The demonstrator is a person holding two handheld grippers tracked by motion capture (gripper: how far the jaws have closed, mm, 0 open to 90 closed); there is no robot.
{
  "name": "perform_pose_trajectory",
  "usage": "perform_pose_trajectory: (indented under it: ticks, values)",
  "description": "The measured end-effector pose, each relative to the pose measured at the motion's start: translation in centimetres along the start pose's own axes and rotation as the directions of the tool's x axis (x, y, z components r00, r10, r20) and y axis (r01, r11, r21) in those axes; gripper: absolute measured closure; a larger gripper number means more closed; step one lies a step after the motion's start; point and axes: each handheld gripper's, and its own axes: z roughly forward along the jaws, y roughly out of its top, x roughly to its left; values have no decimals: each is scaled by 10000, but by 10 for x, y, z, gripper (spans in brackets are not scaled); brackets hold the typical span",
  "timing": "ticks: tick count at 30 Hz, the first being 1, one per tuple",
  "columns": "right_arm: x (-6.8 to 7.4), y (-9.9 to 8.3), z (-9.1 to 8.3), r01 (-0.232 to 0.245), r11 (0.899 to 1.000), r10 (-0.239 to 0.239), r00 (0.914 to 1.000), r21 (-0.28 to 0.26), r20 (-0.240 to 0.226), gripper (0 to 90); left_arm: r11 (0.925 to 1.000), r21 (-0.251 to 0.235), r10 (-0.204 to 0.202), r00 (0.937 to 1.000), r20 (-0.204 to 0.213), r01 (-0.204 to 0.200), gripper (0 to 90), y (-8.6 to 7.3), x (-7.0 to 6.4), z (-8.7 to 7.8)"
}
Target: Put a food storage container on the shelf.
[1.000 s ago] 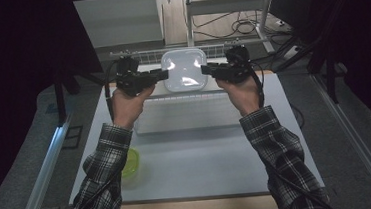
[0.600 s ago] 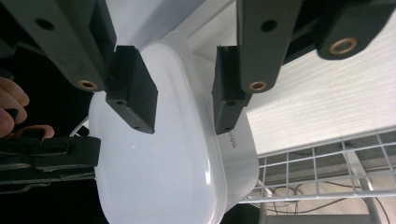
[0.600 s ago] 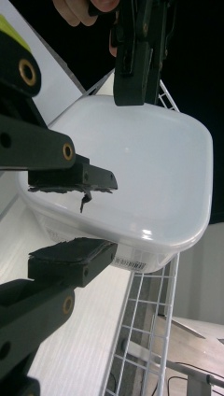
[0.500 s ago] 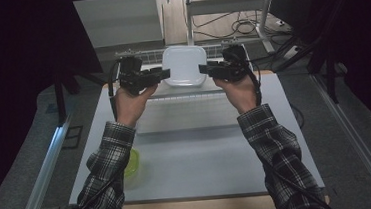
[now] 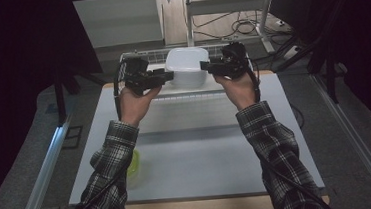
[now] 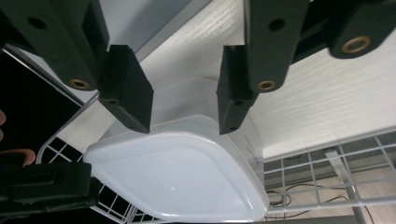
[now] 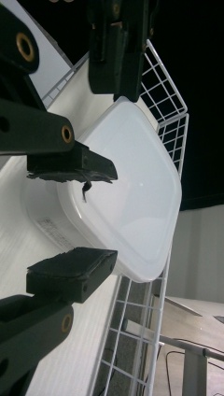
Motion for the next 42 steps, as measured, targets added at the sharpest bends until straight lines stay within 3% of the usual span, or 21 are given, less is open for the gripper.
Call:
perform_pose_trajectory:
  ticks: [5,8,10,11,12,14,16,18,22,29,31,35,42]
  values:
    - [2,2,3,169,9998,-168,9992,-39,373,604,9995,-242,-177,9997,195,181,543,-1,4,-1]
    - [0,1,-1,109,9997,-98,9987,-210,500,711,9991,-381,-165,9998,71,168,615,0,6,-6]
    - [-1,1,-4,124,9997,-112,9984,-221,547,748,9975,-643,-309,9995,-100,302,696,0,8,-11]
    - [-2,0,-6,162,9996,-148,9981,-231,603,782,9973,-680,-292,9990,-329,269,696,0,10,-13]
    - [-4,-2,-9,179,9996,-162,9968,-203,786,845,9977,-649,-234,9979,-598,195,773,0,12,-14]
    - [-6,-4,-9,172,9998,-165,9957,-68,915,873,9986,-491,-272,9921,-1228,213,811,0,18,-11]
    - [-7,-5,-8,173,9998,-169,9951,-36,977,883,9987,-373,-403,9916,-1230,360,821,0,21,-7]
    - [-8,-9,0,155,9993,-186,9951,329,974,886,9988,-168,-484,9888,-1415,465,836,-1,27,3]
    - [-11,-14,11,-26,9981,-38,9945,613,1045,887,9976,-56,-686,9894,-1279,685,837,-2,33,14]
    - [-15,-16,24,-379,9969,318,9956,689,876,895,9987,53,-503,9963,-698,508,821,-2,27,18]
    - [-15,-16,25,-397,9967,332,9953,709,913,895,9989,151,-425,9958,-806,439,822,-2,25,18]
    - [-15,-15,30,-358,9968,281,9941,721,1043,895,9986,175,-488,9972,-571,499,822,-4,25,14]
    - [-15,-12,34,-302,9967,211,9926,749,1193,894,9987,269,-414,9976,-562,430,807,-4,25,11]
